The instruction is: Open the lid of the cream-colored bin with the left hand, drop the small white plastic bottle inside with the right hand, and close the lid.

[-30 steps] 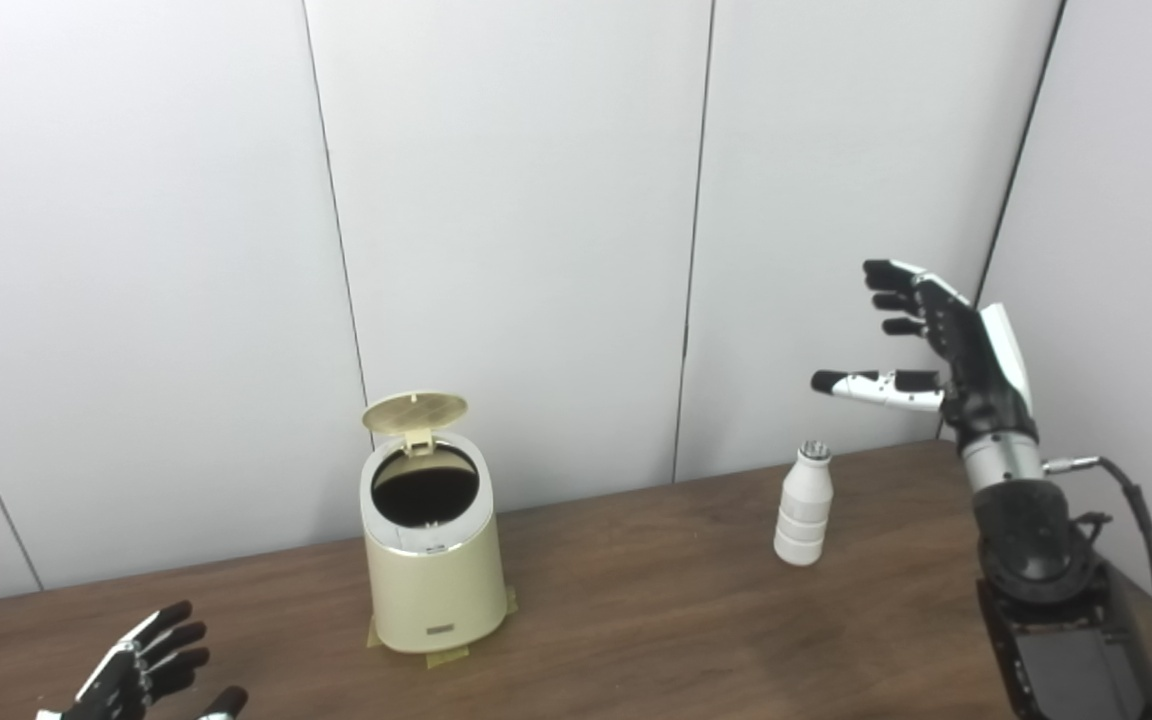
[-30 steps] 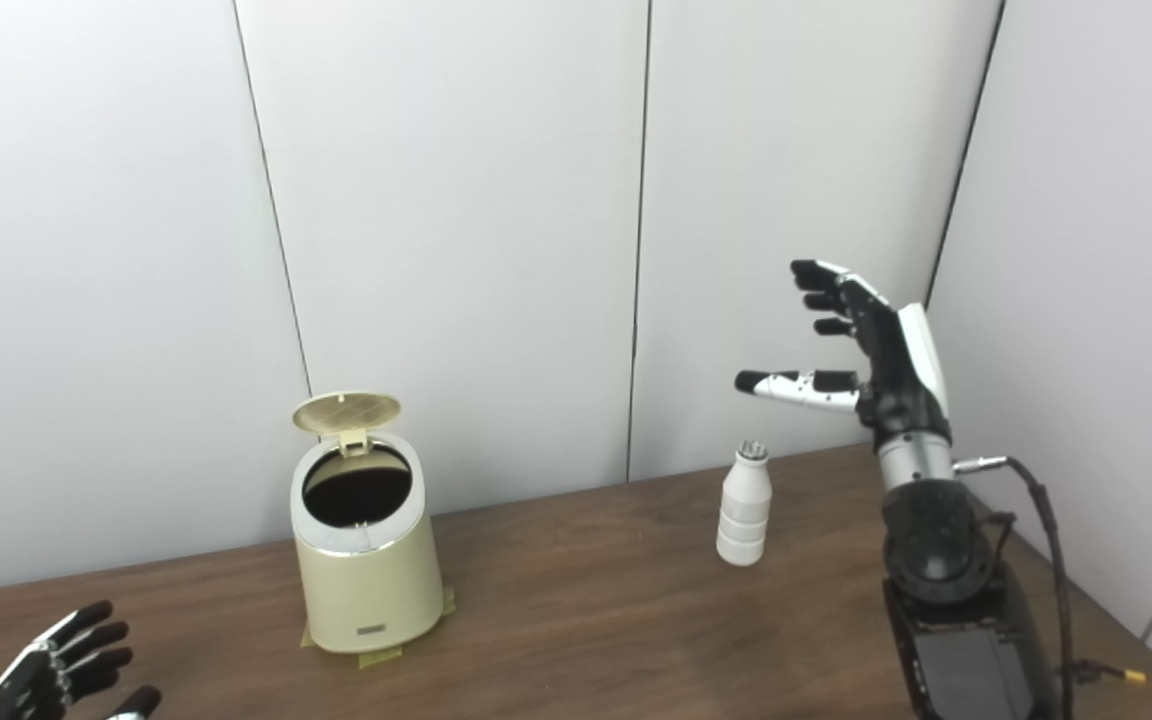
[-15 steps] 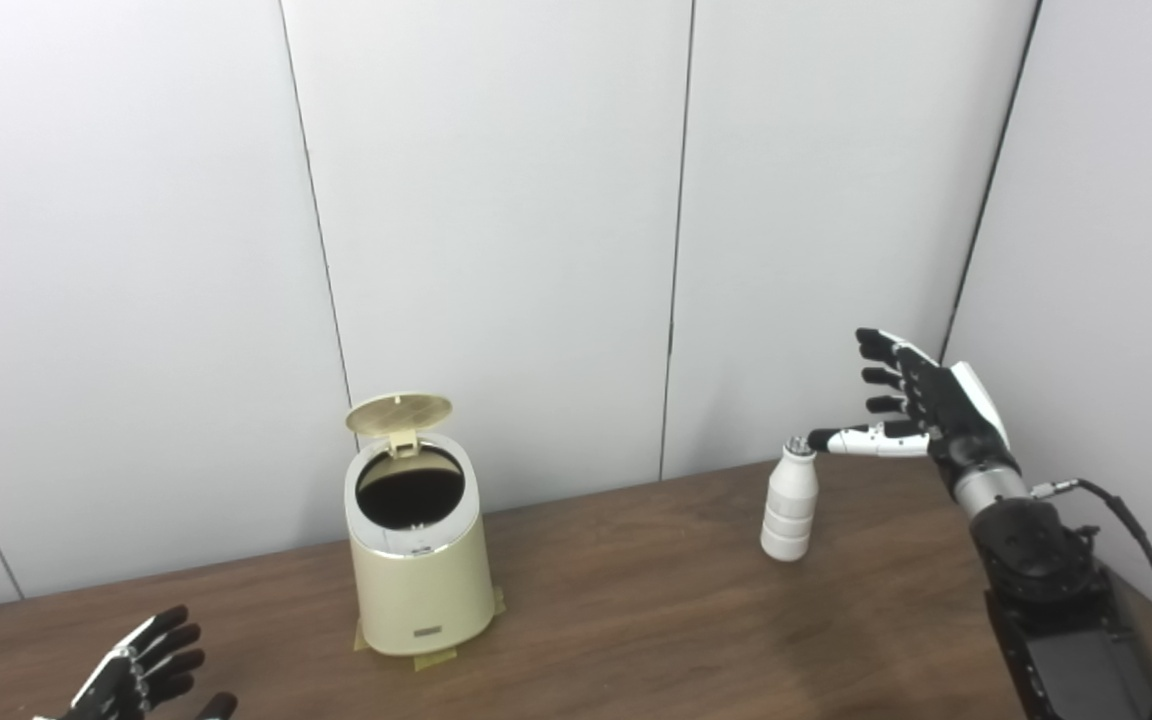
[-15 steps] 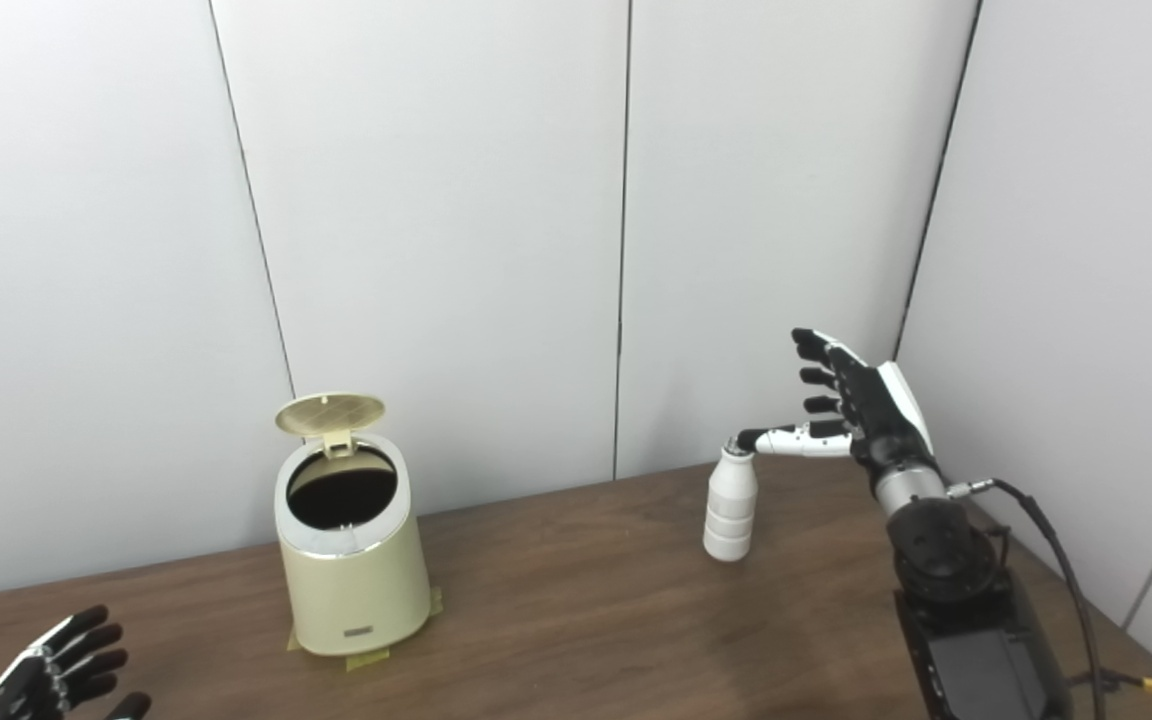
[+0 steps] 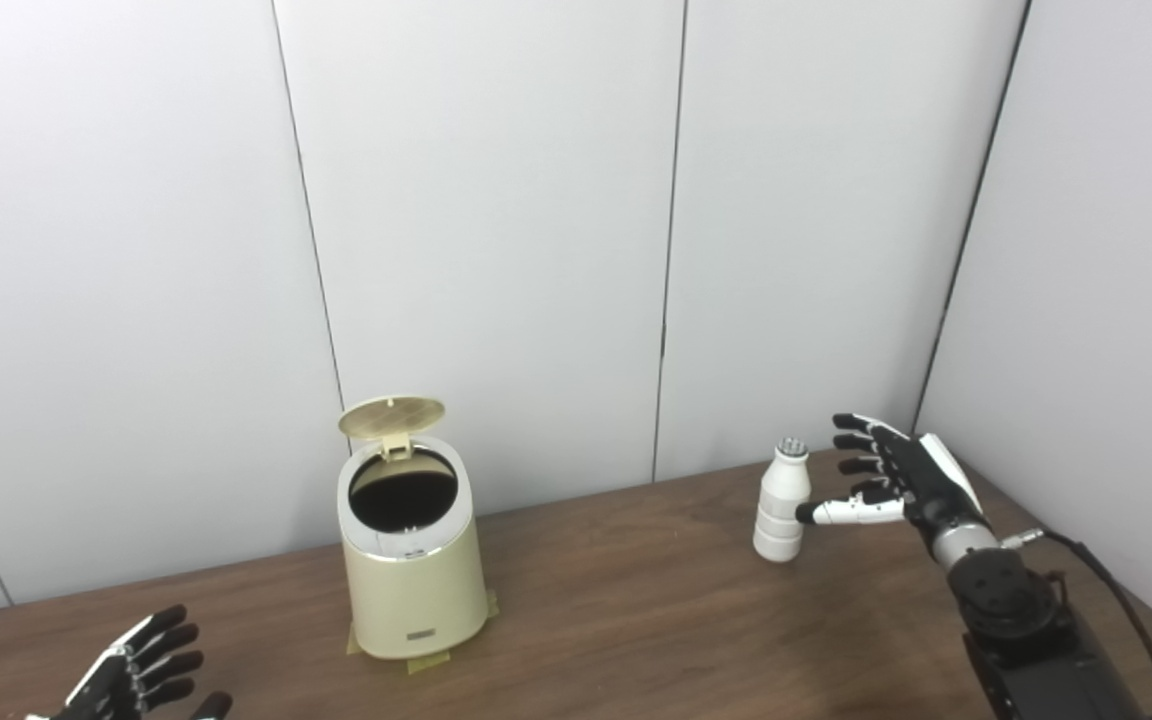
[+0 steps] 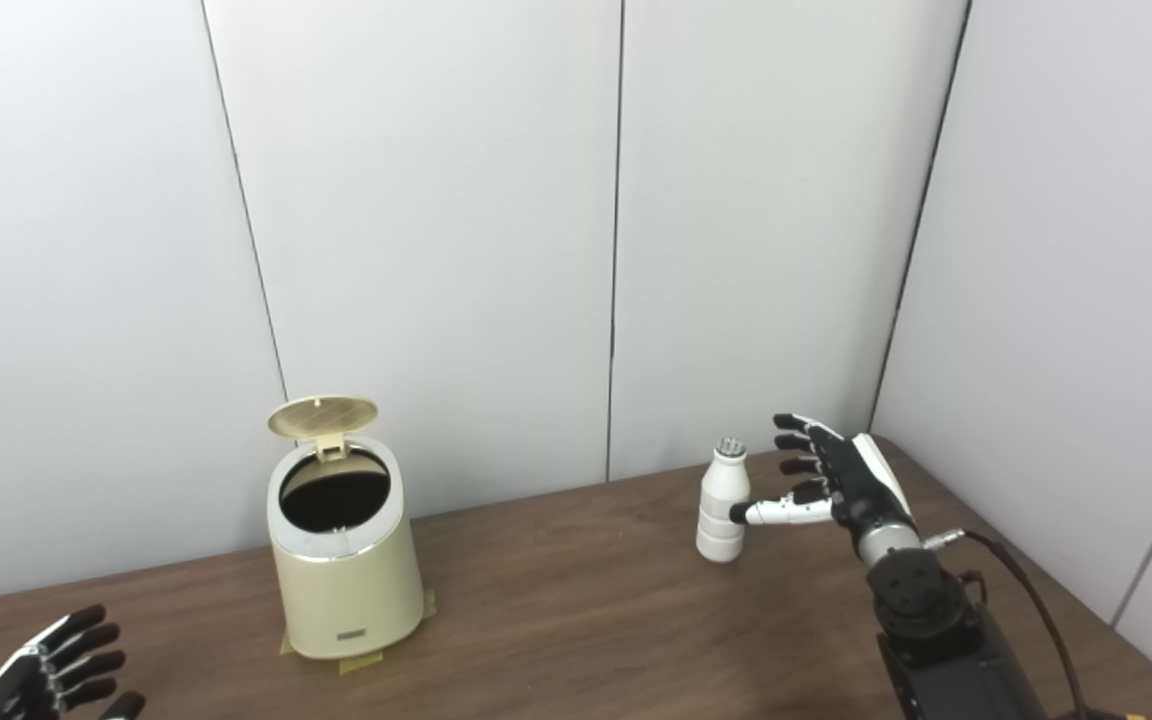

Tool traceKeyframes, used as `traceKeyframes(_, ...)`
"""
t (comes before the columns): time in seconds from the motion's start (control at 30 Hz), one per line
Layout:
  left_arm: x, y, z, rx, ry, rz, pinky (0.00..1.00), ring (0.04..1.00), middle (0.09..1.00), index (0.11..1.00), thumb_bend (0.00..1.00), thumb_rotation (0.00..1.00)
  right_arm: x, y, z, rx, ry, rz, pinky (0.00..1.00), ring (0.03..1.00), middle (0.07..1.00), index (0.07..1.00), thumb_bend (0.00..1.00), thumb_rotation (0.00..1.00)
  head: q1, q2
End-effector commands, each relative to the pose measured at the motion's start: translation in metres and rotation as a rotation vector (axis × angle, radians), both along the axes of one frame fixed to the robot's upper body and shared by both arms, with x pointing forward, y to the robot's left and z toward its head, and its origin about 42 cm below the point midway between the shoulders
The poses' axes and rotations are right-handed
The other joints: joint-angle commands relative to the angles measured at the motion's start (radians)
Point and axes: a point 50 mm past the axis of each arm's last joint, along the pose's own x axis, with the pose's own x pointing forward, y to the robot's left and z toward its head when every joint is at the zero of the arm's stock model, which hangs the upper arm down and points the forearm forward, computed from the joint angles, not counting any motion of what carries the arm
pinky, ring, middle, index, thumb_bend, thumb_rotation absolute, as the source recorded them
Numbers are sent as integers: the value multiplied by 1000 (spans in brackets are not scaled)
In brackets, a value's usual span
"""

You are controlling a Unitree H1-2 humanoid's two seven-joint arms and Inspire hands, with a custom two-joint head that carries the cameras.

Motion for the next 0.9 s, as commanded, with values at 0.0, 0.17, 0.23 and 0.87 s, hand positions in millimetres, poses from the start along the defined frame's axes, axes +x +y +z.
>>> traceKeyframes(0.0,9,0,24,19,-81,-9,728,756,802,850,514,0,12,-1,24,-22,-97,16,662,761,836,850,810,86,-2,-1)
traceKeyframes(0.17,9,0,25,23,-83,-11,740,757,801,847,515,0,16,1,12,-58,-52,-2,708,783,834,859,791,72,-4,1)
traceKeyframes(0.23,8,0,25,27,-84,-13,771,770,808,855,500,0,19,2,7,-79,-43,-10,703,776,823,850,796,76,-3,1)
traceKeyframes(0.87,4,-3,30,40,-83,-15,752,760,804,856,488,0,37,16,-13,-66,-60,-21,666,733,774,788,820,132,-6,6)
